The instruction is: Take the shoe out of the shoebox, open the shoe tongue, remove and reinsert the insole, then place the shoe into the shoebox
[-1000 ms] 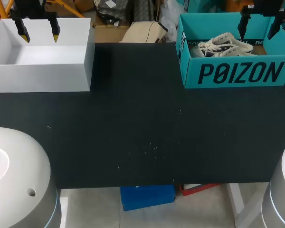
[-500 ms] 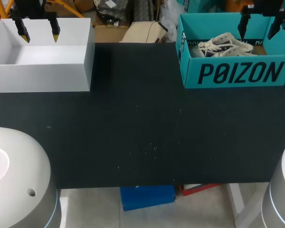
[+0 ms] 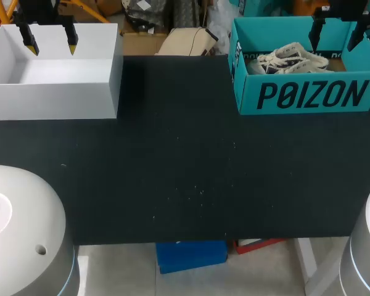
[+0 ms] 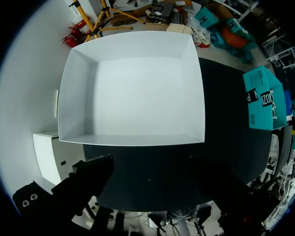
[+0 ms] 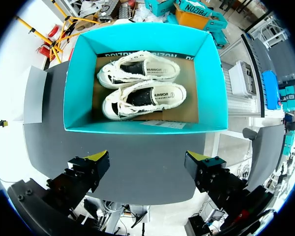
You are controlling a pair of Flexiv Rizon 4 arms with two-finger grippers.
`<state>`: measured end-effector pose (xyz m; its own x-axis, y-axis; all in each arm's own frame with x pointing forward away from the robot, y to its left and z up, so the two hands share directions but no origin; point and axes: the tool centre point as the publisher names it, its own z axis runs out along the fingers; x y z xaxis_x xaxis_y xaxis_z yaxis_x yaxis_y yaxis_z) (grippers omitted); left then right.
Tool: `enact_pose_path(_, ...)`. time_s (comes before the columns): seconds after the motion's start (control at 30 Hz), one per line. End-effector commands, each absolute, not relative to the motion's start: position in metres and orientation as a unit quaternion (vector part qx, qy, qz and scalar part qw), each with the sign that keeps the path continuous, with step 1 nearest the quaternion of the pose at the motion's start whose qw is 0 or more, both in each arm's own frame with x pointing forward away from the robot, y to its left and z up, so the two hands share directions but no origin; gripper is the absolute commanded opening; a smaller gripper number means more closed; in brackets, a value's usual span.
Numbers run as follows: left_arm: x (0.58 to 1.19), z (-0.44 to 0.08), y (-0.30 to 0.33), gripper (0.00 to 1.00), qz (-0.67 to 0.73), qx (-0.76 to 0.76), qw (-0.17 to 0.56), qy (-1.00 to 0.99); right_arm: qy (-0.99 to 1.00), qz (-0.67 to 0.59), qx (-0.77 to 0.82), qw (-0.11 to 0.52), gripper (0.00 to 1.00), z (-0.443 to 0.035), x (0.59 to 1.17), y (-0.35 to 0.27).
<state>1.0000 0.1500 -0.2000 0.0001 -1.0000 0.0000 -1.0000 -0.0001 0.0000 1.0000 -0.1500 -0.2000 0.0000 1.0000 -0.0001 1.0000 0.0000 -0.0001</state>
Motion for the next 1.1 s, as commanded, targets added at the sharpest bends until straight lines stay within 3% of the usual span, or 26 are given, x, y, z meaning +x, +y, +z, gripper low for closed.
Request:
enact_pose_path(0.03, 1.0, -0.2, 0.15, 1.0, 0.0, 0.707, 0.0, -0.707, 0.707, 0.0, 0.707, 0.0, 0.34, -0.2, 1.0, -0.15)
enact_pose_path(0.07, 1.0, -0.2, 0.15, 1.0, 0.0, 0.707, 0.0, -0.707, 0.707, 0.0, 0.707, 0.0, 0.0, -0.2, 1.0, -0.15)
enact_pose_path(0.17, 1.0, -0.2, 0.15, 1.0, 0.0, 0.707, 0.0, -0.707, 0.707, 0.0, 0.707, 0.0, 0.0, -0.2, 1.0, -0.15)
enact_pose_path(0.2, 1.0, -0.2, 0.15, 1.0, 0.0, 0.707, 0.0, -0.707, 0.707, 0.0, 0.707, 0.0, 0.35, -0.2, 1.0, -0.15)
enact_pose_path(0.23, 1.0, -0.2, 0.15, 1.0, 0.0, 0.707, 0.0, -0.707, 0.707, 0.0, 0.707, 0.0, 1.0, -0.2, 1.0, -0.15)
enact_pose_path(0.63, 1.0, -0.2, 0.15, 1.0, 0.0, 0.707, 0.0, -0.707, 0.707, 0.0, 0.707, 0.0, 1.0, -0.2, 1.0, -0.15)
enact_pose_path(0.83, 1.0, -0.2, 0.15, 1.0, 0.0, 0.707, 0.0, -0.707, 0.88, 0.04, 0.472, 0.042, 1.0, -0.191, 1.006, -0.143)
enact_pose_path(0.93, 1.0, -0.2, 0.15, 1.0, 0.0, 0.707, 0.0, -0.707, 0.965, 0.063, 0.252, 0.031, 1.0, -0.186, 0.991, -0.152)
enact_pose_path(1.1, 1.0, -0.2, 0.15, 1.0, 0.0, 0.707, 0.0, -0.707, 0.965, 0.063, 0.252, 0.031, 1.0, -0.186, 0.991, -0.152)
